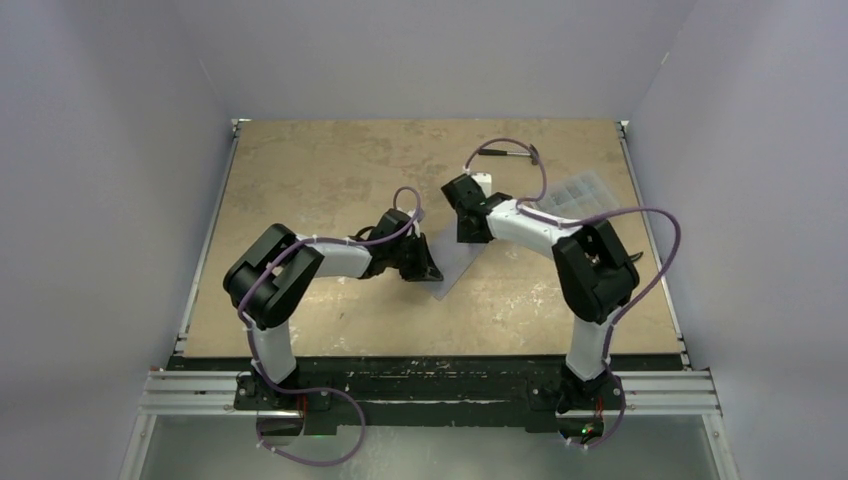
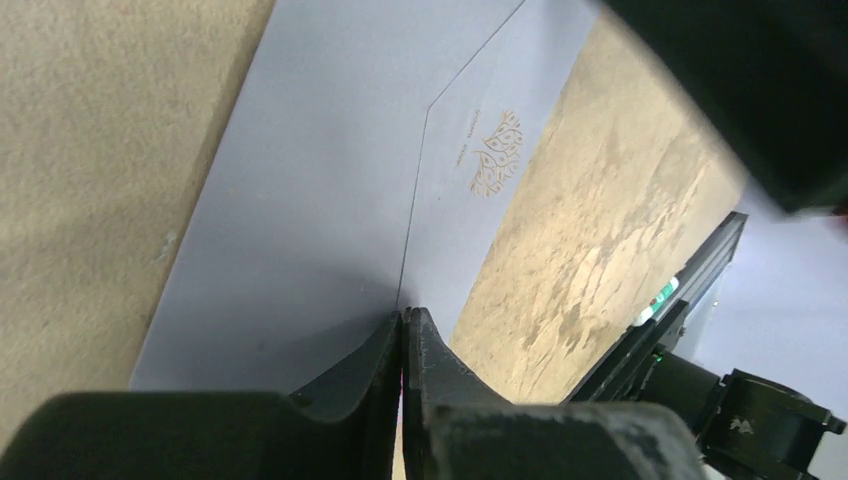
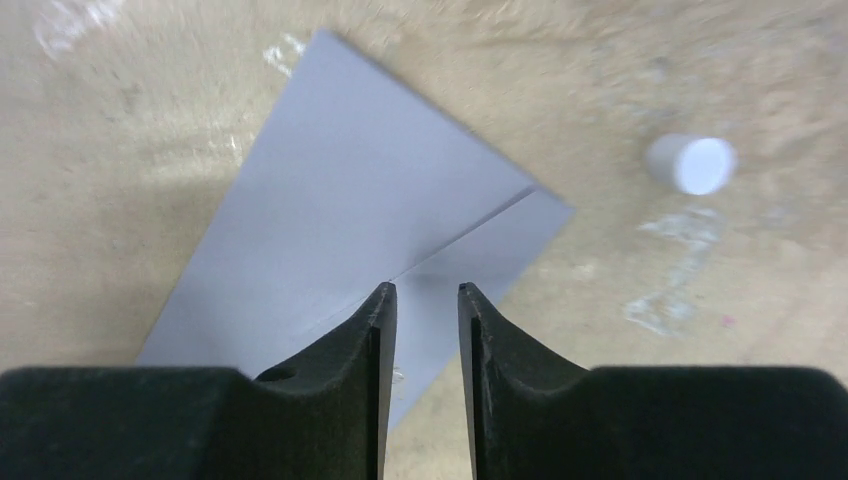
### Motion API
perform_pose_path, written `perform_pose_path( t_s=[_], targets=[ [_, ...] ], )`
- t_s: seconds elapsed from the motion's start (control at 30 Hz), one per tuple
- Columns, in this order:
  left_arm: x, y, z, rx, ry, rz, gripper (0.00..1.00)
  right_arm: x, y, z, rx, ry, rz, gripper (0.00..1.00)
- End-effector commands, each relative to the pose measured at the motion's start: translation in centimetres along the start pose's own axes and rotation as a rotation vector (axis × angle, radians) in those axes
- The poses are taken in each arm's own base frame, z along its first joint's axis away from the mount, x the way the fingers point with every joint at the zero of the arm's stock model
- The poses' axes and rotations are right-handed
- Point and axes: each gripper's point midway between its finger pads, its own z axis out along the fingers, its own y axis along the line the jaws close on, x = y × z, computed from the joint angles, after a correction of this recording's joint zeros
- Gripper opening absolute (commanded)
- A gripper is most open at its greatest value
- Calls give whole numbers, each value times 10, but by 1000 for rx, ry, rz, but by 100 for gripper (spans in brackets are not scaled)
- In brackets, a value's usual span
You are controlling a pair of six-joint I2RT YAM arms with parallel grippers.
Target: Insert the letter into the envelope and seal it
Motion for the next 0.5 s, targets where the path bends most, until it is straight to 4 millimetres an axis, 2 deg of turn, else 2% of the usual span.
perform_pose_path(
  t_s=[0.0, 0.17, 0.33, 0.47],
  targets=[
    [28, 57, -15, -253, 111, 34, 8, -55, -3, -58, -73, -123, 72, 33],
    [-10, 1, -26, -137, 46, 101, 18, -72, -5, -95, -142, -173, 119, 36],
    [-33, -36, -41, -59, -4, 154, 32, -74, -14, -123, -181, -214, 151, 40],
    [-45, -55, -56, -23, -56, 190, 41, -82, -21, -151, -233, -279, 183, 49]
  ],
)
